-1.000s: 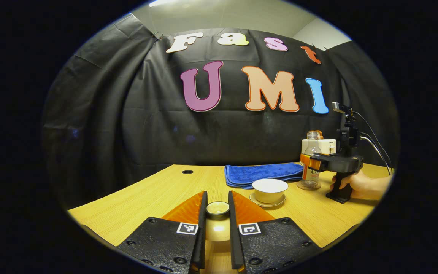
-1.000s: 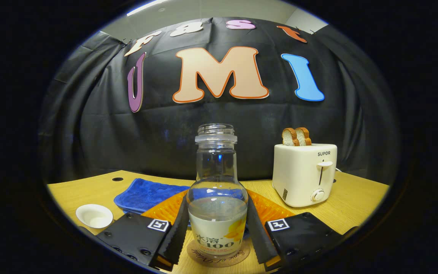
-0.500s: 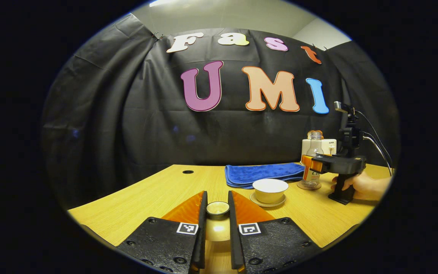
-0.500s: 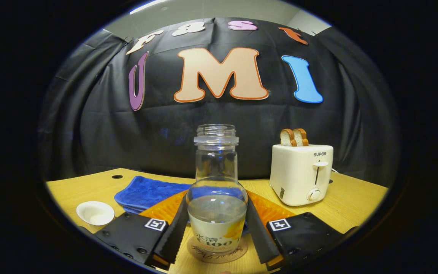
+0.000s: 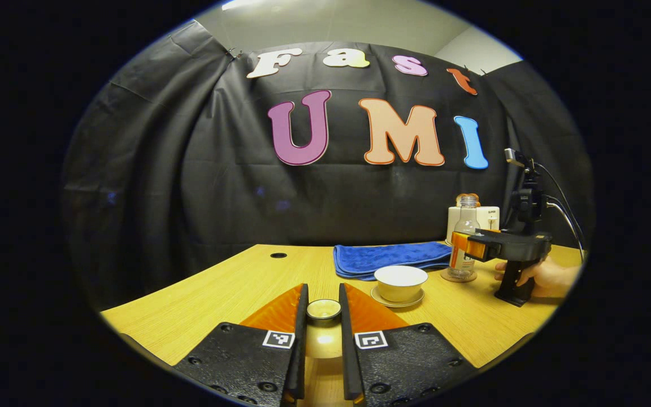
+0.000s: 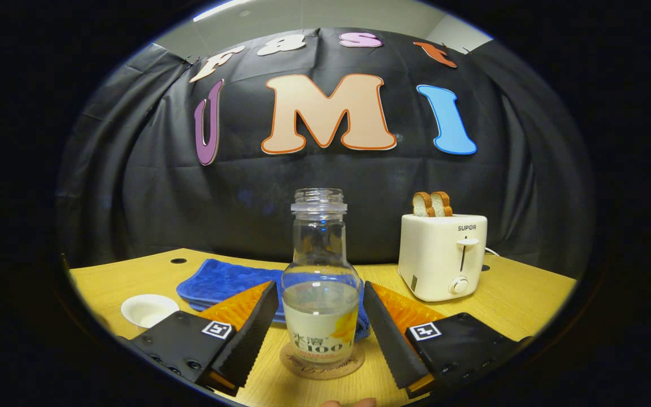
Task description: Open the teacup lid with one hand, grasp the water bottle and pour water into the teacup with the other hand; after pouring, place the water bottle on the coaster and then close the teacup lid.
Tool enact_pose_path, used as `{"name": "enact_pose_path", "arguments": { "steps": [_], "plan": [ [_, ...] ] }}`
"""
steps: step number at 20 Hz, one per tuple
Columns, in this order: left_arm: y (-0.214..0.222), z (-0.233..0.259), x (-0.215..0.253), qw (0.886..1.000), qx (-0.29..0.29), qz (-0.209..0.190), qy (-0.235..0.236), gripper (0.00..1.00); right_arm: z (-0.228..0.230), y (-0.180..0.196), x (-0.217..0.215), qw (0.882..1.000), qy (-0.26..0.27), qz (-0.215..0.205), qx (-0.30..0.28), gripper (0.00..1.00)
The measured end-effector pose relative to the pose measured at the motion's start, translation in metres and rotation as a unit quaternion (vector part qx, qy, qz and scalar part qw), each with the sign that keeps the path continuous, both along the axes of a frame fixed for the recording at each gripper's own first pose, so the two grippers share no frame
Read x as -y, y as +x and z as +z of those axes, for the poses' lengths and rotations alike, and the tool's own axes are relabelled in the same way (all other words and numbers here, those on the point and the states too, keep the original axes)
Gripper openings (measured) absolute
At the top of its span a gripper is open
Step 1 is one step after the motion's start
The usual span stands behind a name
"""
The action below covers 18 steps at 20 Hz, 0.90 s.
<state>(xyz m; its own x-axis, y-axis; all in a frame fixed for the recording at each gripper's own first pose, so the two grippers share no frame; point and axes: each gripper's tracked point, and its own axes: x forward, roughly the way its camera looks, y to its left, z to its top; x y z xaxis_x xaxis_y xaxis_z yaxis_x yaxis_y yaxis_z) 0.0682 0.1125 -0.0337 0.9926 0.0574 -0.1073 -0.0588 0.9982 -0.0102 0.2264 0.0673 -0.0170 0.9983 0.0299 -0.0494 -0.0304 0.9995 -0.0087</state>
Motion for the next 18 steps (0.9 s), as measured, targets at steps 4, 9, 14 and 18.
{"name": "enact_pose_path", "arguments": {
  "steps": [4,9,14,18],
  "plan": [
    [0.015,0.0,0.019,1.0,0.001,-0.03,-0.005,0.24,0.004,-0.036,0.016,1.0,0.002,0.006,0.001,0.97],
    [0.042,-0.003,0.043,0.998,-0.001,-0.063,-0.007,0.24,0.006,-0.077,0.054,1.0,0.003,0.009,0.004,0.96],
    [0.07,-0.006,0.063,0.997,-0.002,-0.073,-0.007,0.24,0.01,-0.114,0.086,1.0,0.005,0.006,0.009,0.96],
    [0.093,-0.009,0.083,0.997,-0.004,-0.077,0.005,0.24,0.011,-0.133,0.101,1.0,0.004,0.007,0.009,0.96]
  ]
}}
